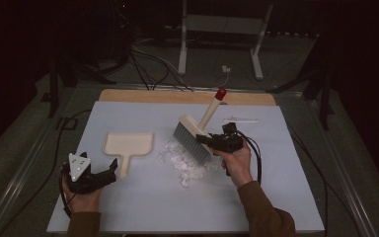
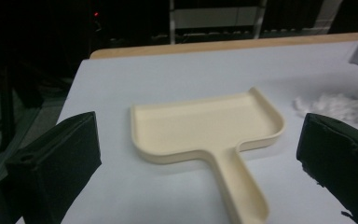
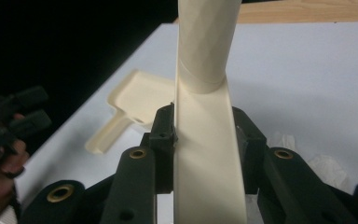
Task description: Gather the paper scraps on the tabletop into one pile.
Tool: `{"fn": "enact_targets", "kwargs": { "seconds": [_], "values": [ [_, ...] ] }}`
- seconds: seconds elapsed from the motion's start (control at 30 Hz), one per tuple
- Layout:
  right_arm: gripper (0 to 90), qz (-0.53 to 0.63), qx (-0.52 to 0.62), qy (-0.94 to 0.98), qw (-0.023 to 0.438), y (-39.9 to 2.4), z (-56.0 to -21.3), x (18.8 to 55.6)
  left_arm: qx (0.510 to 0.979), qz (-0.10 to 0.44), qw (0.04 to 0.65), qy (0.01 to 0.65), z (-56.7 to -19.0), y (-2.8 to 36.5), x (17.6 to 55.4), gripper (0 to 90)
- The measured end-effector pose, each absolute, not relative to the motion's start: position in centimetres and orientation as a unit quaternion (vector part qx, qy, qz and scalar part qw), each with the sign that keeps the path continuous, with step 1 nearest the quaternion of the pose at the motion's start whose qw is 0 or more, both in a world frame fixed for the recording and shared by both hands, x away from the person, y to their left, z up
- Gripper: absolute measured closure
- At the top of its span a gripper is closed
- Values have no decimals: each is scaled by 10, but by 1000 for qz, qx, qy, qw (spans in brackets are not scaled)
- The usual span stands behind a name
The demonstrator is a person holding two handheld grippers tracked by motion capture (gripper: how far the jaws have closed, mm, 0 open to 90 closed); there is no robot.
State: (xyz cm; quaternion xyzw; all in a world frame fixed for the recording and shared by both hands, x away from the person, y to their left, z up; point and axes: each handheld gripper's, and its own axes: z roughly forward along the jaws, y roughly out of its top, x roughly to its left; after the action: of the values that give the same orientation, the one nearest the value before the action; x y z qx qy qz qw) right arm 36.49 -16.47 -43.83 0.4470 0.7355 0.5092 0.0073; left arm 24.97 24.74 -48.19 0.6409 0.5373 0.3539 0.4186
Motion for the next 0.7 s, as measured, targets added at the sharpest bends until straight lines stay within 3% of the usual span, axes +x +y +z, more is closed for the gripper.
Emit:
{"fn": "enact_targets", "kwargs": {
  "seconds": [0.7],
  "values": [
    [676,490,429,758,39,-125,-446,348,642,353,411,543,-487,246,249,4]
  ]
}}
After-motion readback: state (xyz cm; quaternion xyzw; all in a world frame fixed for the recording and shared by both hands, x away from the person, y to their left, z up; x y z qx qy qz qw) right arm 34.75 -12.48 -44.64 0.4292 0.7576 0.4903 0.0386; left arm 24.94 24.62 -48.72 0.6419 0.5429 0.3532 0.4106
